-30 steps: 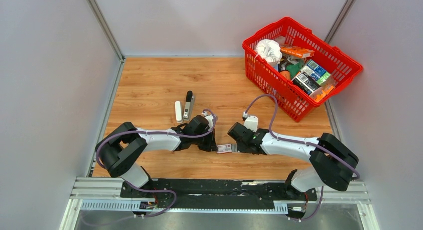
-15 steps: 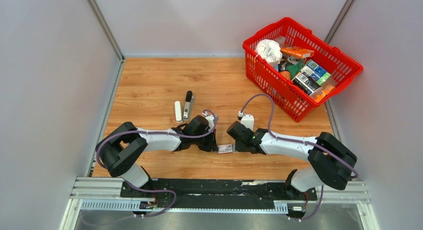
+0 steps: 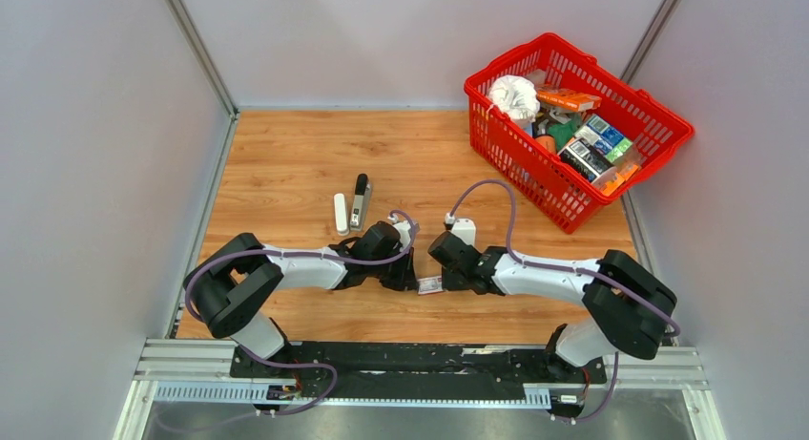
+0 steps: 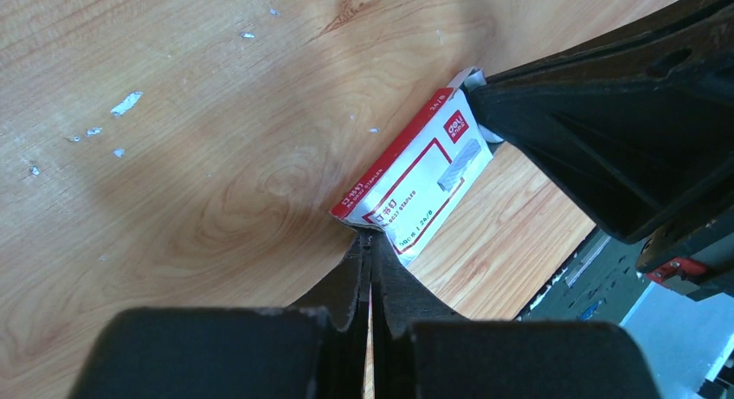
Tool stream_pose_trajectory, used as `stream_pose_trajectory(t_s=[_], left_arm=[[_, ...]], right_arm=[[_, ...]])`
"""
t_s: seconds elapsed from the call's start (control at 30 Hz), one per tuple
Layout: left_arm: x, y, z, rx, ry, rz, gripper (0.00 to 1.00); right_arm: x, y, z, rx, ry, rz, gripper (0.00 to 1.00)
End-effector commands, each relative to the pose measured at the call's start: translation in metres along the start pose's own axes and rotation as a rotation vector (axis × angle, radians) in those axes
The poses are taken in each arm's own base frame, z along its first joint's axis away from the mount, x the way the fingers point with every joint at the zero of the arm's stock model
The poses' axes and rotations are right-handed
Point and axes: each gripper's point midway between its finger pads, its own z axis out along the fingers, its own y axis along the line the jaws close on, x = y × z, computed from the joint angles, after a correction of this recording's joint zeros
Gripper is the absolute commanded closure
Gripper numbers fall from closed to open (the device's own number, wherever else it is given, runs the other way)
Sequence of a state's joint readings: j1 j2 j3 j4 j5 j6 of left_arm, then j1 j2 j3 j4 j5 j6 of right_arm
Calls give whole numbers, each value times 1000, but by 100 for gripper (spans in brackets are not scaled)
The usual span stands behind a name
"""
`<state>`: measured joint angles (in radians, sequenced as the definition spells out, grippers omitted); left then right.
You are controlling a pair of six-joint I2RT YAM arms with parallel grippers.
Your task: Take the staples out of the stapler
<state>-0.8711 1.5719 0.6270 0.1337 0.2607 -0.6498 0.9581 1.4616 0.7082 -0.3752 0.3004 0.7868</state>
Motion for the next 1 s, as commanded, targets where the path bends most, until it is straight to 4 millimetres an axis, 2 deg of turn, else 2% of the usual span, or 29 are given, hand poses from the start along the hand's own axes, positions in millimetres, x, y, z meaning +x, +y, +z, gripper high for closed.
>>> stream_pose_trajectory(t_s=[0.0,0.23,0.37,0.5,0.77,0.97], left_arm=[[2,-4,2,17,0,18,100],[1,-6,3,21,0,22,100],[1,-8,3,26,2,28,100],[1,-9,2,26,1,29,100],[1,-10,1,27,0,32,100],[1,-11,0,29,-1,37,100]], right_arm=[[11,20,1,-78,49,-48,100],[17,33,-1,-118,63,-83,100],[12,25,-4,-77,45,-81,99],[5,18,-11,-39,22,-72,89],[-8,8,-27,-1,-32,-37,80],[-13,-5,-37,34,-72,-3,78]])
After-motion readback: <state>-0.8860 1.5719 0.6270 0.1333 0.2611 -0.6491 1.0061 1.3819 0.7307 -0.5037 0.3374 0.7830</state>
